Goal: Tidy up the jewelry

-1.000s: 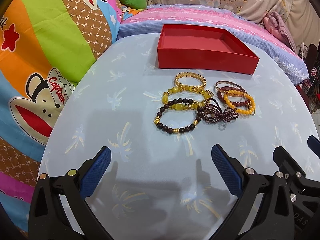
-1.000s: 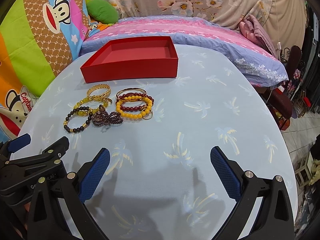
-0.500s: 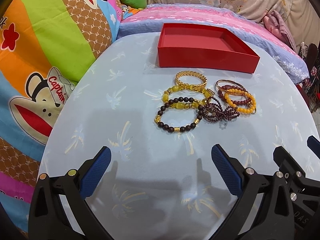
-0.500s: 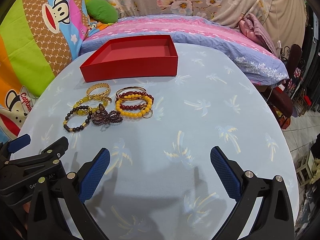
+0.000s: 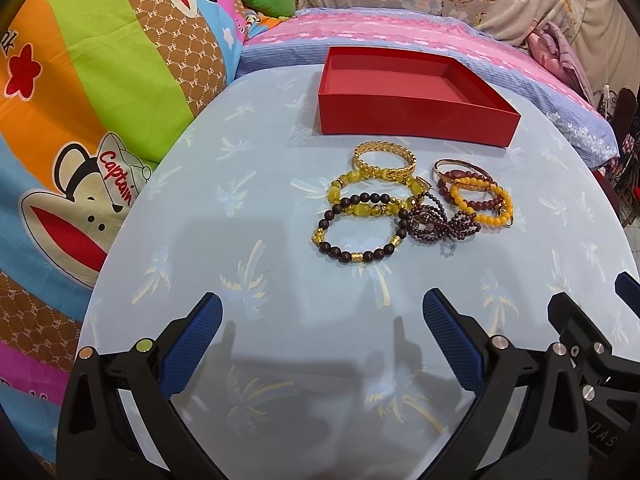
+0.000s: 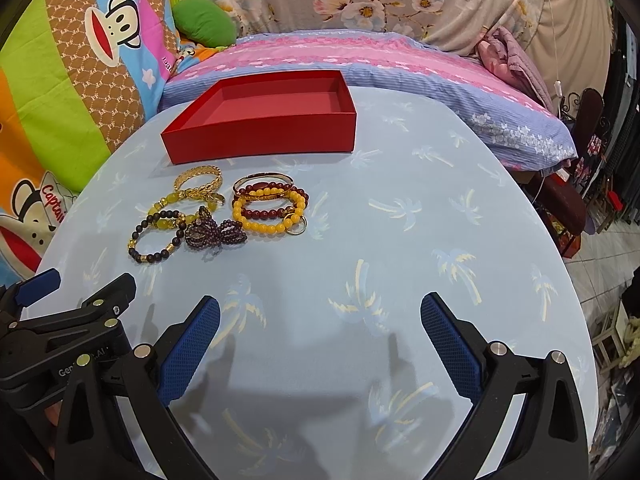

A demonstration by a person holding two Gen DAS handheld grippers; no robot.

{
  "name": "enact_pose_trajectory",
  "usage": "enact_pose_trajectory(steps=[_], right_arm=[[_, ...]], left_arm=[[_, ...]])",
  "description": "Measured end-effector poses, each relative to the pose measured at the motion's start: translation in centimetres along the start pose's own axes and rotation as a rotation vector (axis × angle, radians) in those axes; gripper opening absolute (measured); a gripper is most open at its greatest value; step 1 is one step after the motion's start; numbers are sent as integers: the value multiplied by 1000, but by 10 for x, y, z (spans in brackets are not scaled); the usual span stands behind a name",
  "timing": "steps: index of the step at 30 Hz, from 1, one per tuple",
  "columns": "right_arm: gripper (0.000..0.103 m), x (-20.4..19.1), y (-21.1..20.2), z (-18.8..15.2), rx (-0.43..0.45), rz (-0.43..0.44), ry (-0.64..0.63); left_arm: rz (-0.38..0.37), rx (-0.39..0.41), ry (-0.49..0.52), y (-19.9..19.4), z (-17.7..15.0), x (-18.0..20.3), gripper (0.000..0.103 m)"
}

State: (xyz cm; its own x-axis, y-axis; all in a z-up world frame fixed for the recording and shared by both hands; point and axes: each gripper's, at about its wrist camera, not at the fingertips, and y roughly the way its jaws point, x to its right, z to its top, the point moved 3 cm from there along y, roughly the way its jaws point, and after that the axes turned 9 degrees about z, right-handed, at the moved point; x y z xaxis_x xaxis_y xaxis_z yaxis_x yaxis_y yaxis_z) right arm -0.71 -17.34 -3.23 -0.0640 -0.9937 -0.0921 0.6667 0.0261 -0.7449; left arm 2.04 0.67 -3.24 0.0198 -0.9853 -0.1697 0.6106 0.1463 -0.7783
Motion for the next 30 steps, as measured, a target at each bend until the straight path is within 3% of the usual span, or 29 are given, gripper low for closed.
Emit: enact_pose_trajectory(steps=[30], right_arm=[[96,1,0,-1,-7,2,5]], left_arm=[[3,-12,-6,4,0,-3,96]])
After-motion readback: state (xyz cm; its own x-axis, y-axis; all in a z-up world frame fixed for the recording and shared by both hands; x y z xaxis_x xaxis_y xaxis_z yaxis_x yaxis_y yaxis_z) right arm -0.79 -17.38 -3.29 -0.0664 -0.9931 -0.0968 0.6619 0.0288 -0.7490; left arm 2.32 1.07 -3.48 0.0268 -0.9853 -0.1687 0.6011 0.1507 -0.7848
